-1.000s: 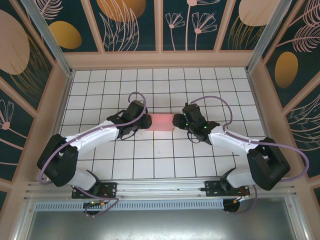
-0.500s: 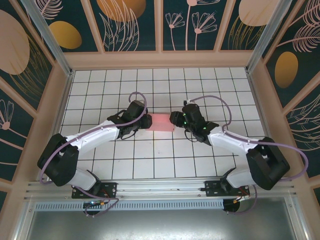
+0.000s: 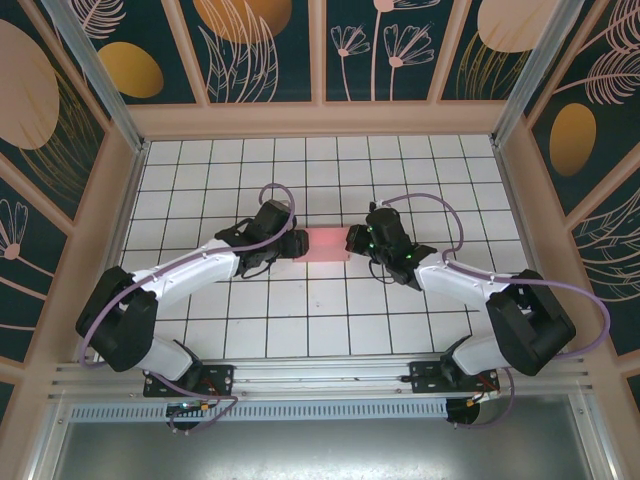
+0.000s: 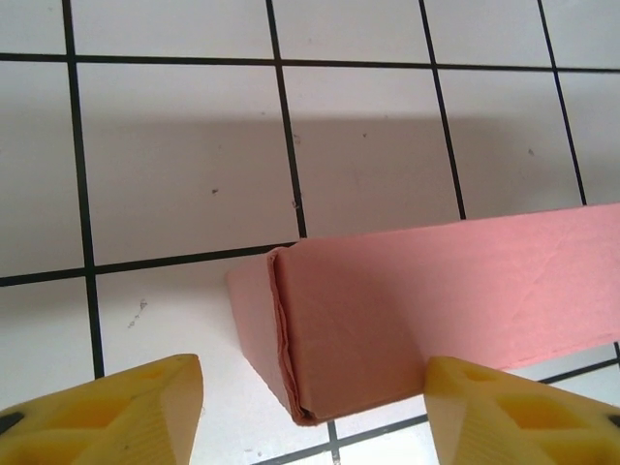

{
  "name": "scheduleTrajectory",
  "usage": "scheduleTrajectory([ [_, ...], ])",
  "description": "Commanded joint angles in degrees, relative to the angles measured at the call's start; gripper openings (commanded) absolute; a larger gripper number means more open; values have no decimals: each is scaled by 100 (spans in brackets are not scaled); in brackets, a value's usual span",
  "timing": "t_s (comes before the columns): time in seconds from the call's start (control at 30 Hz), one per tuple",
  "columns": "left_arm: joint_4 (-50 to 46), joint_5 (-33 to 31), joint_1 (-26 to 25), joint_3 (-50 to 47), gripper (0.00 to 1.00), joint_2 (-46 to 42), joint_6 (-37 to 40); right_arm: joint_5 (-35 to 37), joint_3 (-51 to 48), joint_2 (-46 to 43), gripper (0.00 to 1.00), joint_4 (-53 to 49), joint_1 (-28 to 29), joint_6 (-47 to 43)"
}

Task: Fold the paper box

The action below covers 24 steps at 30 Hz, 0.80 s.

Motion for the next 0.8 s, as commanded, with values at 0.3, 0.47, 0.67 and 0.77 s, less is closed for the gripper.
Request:
scheduleTrajectory([
  [0.3, -6, -80, 328, 142, 69, -232, -72, 32, -103, 6, 4, -314, -92, 4],
  [0.47, 67, 72, 365, -254, 51, -150, -146, -6, -147, 14, 4, -245, -100, 64],
  [0.67, 224, 238, 365, -670, 32, -85, -238, -67, -125, 21, 4, -226, -108, 68],
  [0.77, 239, 253, 358, -769, 25, -34, -236, -134, -87, 21, 0, -207, -119, 23],
])
